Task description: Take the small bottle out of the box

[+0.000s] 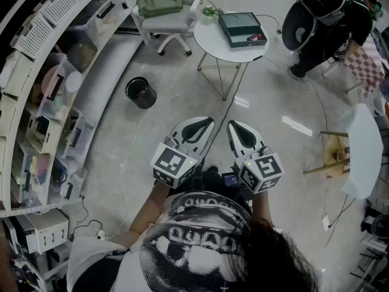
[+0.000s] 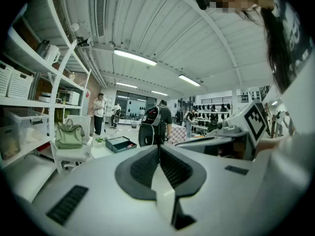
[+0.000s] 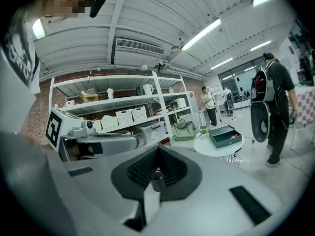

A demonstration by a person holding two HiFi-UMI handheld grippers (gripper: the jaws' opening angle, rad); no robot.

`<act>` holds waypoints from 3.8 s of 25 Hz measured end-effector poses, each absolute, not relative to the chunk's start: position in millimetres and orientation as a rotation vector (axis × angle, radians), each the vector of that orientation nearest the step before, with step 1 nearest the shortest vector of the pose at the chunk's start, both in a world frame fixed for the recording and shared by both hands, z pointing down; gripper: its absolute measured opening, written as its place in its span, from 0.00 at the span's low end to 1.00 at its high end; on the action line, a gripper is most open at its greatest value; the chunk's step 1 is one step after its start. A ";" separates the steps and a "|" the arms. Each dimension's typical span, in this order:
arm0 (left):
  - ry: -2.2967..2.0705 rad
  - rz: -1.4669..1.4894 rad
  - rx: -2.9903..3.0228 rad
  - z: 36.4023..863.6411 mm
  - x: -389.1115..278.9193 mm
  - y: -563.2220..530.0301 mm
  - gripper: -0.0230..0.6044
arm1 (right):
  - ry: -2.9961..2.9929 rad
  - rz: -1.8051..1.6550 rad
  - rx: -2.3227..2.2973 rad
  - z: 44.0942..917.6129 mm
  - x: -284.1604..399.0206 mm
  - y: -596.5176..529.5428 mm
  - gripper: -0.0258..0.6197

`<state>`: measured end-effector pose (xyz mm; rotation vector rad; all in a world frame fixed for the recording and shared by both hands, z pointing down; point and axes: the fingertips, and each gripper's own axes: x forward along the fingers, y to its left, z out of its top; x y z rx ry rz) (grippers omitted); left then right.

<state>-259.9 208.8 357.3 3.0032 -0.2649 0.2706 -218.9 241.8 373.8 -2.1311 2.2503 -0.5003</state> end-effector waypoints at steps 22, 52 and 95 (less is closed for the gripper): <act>-0.221 0.330 3.012 367.2 -241.4 214.8 0.07 | 2.172 -0.571 -2.040 380.3 -196.1 248.0 0.03; 0.137 0.398 3.044 373.7 -18.1 42.5 0.07 | 1.846 -0.672 -2.225 391.8 21.1 99.2 0.03; -0.078 0.436 2.945 417.4 64.0 -107.4 0.07 | 1.847 -0.930 -2.184 439.8 164.3 -41.1 0.03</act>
